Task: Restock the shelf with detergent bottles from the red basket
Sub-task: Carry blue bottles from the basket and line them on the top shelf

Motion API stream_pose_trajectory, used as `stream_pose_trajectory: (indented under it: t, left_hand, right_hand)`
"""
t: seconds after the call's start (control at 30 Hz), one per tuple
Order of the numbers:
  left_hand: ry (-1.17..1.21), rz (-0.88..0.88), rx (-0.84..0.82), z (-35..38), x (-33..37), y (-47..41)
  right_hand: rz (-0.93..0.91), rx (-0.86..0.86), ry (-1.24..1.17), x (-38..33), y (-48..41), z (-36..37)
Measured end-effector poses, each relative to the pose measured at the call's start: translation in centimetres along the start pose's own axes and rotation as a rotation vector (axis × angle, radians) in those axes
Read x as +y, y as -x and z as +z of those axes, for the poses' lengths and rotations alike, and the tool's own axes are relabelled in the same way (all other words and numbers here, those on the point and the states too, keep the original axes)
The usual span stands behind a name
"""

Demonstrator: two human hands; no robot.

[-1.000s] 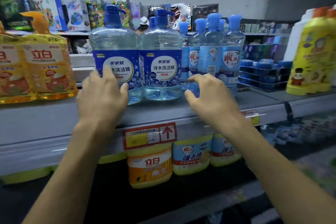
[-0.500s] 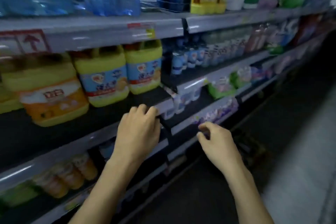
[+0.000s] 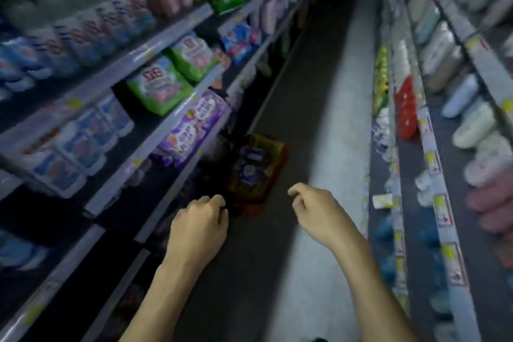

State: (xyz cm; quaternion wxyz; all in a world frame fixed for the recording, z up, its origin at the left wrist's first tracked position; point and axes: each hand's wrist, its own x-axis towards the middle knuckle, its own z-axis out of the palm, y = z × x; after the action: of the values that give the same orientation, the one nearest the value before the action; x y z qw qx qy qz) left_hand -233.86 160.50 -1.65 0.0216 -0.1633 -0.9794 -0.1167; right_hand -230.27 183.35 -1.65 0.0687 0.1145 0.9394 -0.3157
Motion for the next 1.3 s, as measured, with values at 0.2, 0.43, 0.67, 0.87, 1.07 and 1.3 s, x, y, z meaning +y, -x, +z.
stream_pose_trajectory:
  t: [0.2, 0.43, 0.67, 0.87, 1.07, 1.3]
  left_hand:
    - [-0.112, 0.064, -0.154, 2.6, 5.2, -5.2]
    - [-0.111, 0.027, -0.312, 6.6, 4.9, -13.2]
    - [-0.113, 0.1, -0.613, 11.8, 2.7, -23.7]
    - [-0.055, 0.089, -0.493, 13.5, 0.9, -31.3]
    - [-0.034, -0.044, -0.552, 16.0, -1.5, -35.7]
    - [0.092, -0.392, -0.679, 19.2, -3.5, -37.5]
  right_hand:
    - [0.133, -0.025, -0.072, 7.1, -1.9, -2.2]
    - [0.119, -0.122, -0.025, 8.5, -9.8, -2.7]
    - [0.107, -0.326, 0.258, 8.2, -20.2, -3.8]
    - [0.067, -0.397, 0.334, 8.1, -30.2, -4.4]
    - [-0.013, -0.536, 0.375, 7.6, -38.9, -3.5]
    - [-0.194, -0.743, 0.435, 8.1, -50.9, -0.1]
